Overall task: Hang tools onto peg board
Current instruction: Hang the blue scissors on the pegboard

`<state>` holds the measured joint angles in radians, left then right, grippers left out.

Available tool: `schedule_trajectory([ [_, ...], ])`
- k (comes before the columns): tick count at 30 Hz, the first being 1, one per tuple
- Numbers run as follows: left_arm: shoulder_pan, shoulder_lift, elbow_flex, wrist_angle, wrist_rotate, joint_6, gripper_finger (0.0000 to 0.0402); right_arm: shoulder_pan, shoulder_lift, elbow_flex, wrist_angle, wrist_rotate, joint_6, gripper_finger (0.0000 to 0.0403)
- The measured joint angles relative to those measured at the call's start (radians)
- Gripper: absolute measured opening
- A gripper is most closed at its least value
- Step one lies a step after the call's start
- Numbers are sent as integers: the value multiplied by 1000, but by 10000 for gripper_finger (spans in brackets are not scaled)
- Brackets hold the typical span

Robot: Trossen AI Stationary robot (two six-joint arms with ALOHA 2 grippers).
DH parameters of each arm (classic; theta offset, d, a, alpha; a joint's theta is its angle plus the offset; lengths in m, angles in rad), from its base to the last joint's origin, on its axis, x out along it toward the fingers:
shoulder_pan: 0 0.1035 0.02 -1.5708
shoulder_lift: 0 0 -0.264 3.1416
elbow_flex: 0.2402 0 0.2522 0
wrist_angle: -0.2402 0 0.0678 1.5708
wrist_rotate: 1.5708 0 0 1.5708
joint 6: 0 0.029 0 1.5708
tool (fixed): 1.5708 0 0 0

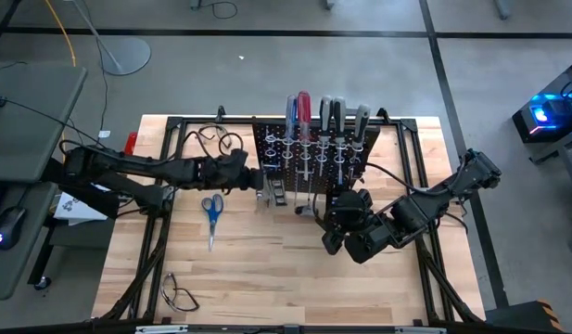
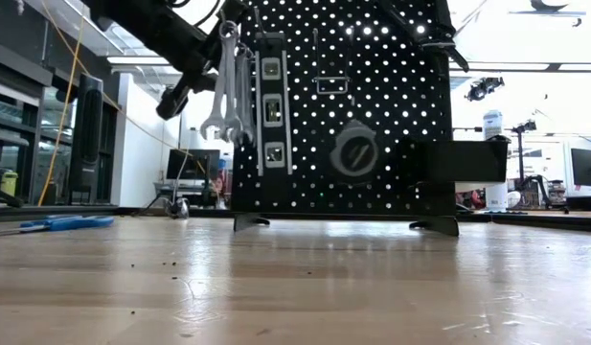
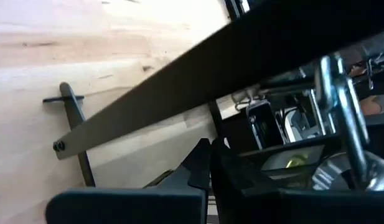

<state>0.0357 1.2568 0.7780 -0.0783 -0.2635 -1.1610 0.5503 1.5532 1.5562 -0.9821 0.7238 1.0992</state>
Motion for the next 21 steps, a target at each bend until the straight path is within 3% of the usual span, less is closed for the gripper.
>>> schedule_trajectory([
  [4,-16,0,0,-9,5,-5,0,0,0,0,0,0,0,252],
  [8,-32,-16,0,-42,102,18,0,0,0,0,0,0,0,252],
  [12,-61,-84,0,-219,123,40,0,0,0,0,0,0,0,252],
  [18,-76,-226,0,-505,21,52,0,0,0,0,-5,2,-5,252],
  [21,-83,-282,0,-586,55,207,0,0,0,0,-7,5,-8,252],
])
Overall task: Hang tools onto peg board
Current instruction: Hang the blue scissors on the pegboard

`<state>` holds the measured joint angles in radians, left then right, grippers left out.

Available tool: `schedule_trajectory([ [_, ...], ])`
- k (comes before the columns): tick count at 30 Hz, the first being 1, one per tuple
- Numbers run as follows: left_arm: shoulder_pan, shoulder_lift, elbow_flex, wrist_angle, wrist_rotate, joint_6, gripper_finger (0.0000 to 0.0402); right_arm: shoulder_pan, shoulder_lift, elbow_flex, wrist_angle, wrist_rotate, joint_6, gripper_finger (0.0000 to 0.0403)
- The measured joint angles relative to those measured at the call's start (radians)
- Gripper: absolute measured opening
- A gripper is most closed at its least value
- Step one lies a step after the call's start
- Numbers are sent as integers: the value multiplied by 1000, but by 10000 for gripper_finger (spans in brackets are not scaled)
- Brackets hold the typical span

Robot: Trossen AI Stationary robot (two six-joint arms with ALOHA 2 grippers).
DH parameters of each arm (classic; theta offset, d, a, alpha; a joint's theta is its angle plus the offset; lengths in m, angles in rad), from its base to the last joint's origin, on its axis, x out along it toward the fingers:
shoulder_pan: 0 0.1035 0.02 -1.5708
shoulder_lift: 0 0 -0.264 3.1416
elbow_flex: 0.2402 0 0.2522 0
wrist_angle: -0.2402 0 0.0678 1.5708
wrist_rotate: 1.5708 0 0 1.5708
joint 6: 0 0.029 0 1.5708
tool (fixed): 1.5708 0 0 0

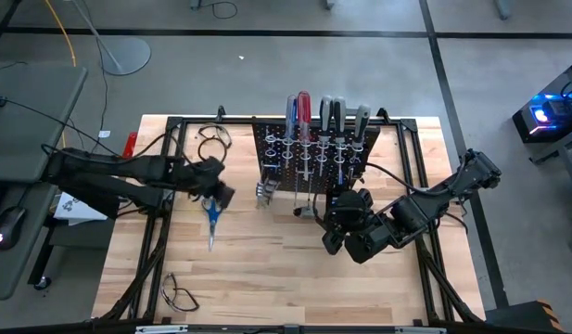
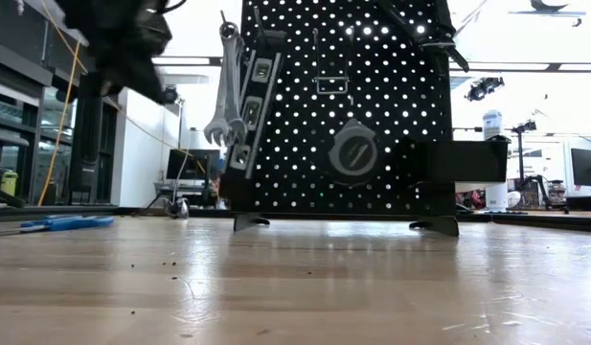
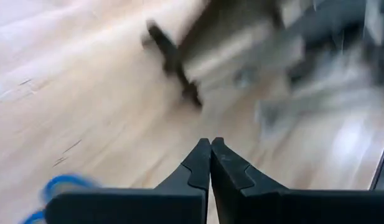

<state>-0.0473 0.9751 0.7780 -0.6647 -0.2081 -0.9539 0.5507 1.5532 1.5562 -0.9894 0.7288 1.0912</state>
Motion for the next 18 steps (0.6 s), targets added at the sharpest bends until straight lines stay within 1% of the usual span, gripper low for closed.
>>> schedule_trajectory([
  [3,-31,-18,0,-154,96,151,0,0,0,0,-1,0,0,252],
  [5,-55,-11,-1,-263,105,167,1,-1,0,0,-1,0,0,252],
  [7,-83,-1,-19,-307,97,135,6,-1,0,0,0,0,0,252],
  [9,-111,10,-48,-308,89,81,18,-1,0,0,-1,1,5,252],
  [11,-130,21,-79,-296,61,-11,37,-1,0,0,-1,11,7,252],
  [15,-136,62,-136,-297,2,-284,87,-1,0,0,-1,41,7,252],
  [18,-124,101,-158,-295,-36,-393,129,-1,0,0,-1,59,3,252],
])
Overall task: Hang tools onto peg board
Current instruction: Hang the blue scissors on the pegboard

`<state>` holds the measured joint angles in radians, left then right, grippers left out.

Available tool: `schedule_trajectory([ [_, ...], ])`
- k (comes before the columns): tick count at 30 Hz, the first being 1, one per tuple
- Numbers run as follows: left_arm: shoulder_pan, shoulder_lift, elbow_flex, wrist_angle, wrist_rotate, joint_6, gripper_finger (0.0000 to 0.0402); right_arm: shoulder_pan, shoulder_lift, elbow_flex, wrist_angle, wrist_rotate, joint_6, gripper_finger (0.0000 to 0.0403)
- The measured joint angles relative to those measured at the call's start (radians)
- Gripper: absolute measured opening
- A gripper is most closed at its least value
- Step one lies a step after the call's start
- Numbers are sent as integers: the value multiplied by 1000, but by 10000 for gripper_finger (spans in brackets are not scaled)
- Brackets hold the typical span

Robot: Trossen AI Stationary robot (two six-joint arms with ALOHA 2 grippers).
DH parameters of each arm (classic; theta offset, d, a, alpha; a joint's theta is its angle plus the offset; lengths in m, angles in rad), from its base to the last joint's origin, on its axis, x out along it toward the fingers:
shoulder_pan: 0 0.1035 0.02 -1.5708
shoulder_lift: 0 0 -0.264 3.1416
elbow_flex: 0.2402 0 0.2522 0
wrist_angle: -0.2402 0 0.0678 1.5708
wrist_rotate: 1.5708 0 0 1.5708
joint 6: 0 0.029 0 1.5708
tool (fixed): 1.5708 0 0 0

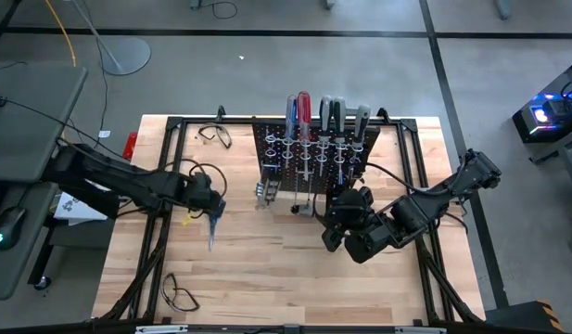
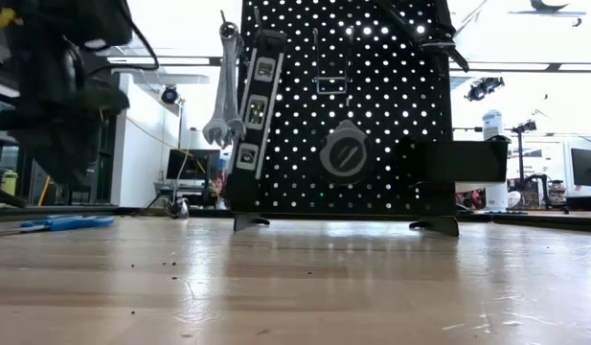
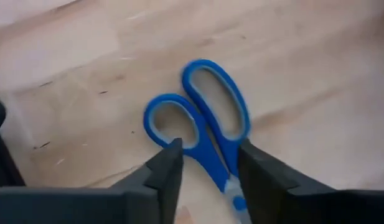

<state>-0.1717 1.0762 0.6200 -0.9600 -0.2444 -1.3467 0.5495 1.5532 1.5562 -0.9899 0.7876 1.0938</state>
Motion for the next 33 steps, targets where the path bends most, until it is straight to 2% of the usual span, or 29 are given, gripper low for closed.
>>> schedule_trajectory([
  [6,30,89,-3,47,-16,-88,201,0,0,0,-16,5,-3,252],
  [10,49,157,-3,128,-9,-134,223,0,0,0,-25,4,-6,252],
  [15,65,272,-3,164,24,-200,223,0,0,0,-25,-1,-46,252],
  [24,86,411,5,142,-2,-387,212,0,0,0,-24,-22,-48,252],
  [28,71,443,8,147,-19,-375,195,1,0,0,-26,-41,-48,252],
  [31,50,463,10,155,-38,-333,163,1,0,0,-29,-55,-48,252],
  [33,29,469,10,158,-48,-328,162,1,0,0,-31,-58,-48,252],
])
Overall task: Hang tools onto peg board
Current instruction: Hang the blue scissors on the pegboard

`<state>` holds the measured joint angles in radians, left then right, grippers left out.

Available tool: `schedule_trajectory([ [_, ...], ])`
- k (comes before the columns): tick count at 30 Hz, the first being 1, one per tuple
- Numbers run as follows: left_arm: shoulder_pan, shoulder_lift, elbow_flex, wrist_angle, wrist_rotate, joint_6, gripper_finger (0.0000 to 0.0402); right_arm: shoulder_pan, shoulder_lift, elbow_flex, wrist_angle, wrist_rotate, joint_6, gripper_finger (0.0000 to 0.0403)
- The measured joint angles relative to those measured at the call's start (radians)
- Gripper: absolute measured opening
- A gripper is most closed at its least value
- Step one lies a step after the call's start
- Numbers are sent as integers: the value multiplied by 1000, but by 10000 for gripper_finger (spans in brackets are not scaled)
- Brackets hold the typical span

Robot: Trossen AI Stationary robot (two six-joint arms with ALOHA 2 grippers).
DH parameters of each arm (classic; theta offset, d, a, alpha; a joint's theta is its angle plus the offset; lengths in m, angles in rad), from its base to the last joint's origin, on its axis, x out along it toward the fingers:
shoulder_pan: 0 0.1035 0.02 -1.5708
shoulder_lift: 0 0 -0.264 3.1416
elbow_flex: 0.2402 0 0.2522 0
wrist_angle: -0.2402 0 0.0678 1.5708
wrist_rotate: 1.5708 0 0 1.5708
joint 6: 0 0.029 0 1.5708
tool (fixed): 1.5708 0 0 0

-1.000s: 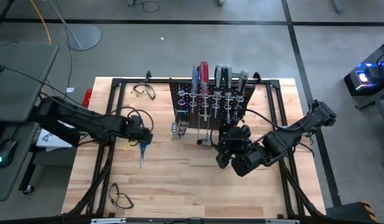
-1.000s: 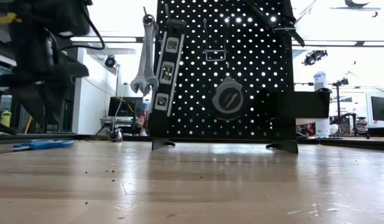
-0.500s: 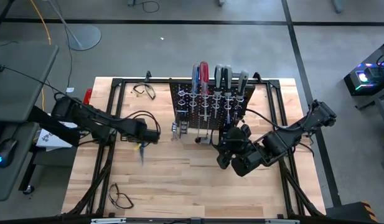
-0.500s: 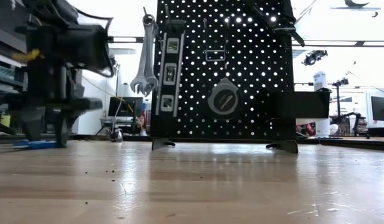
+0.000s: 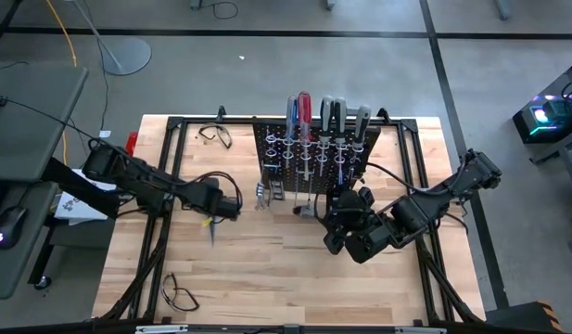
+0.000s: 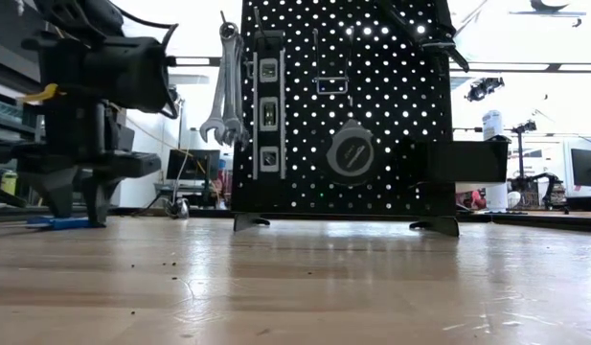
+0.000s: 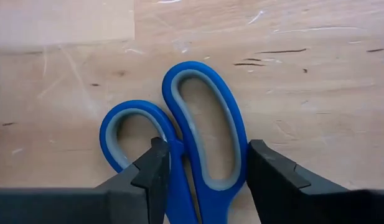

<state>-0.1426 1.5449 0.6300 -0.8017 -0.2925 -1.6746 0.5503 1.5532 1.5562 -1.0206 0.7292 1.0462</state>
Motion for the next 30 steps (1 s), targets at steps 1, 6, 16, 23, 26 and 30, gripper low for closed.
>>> schedule_trajectory([
  [1,-12,1,0,0,-6,-3,162,0,0,0,0,0,0,252],
  [6,-84,-11,14,13,-17,-8,162,0,0,0,-1,0,0,252],
  [16,-201,-33,152,-59,29,30,19,0,0,0,-3,0,4,252],
  [23,-234,-81,216,-186,-32,36,4,-3,0,0,-3,0,27,252],
  [26,-234,-92,215,-276,-32,-9,3,-3,0,0,0,0,30,252],
  [30,-233,-93,215,-364,-6,-145,1,-6,0,0,8,0,30,252],
])
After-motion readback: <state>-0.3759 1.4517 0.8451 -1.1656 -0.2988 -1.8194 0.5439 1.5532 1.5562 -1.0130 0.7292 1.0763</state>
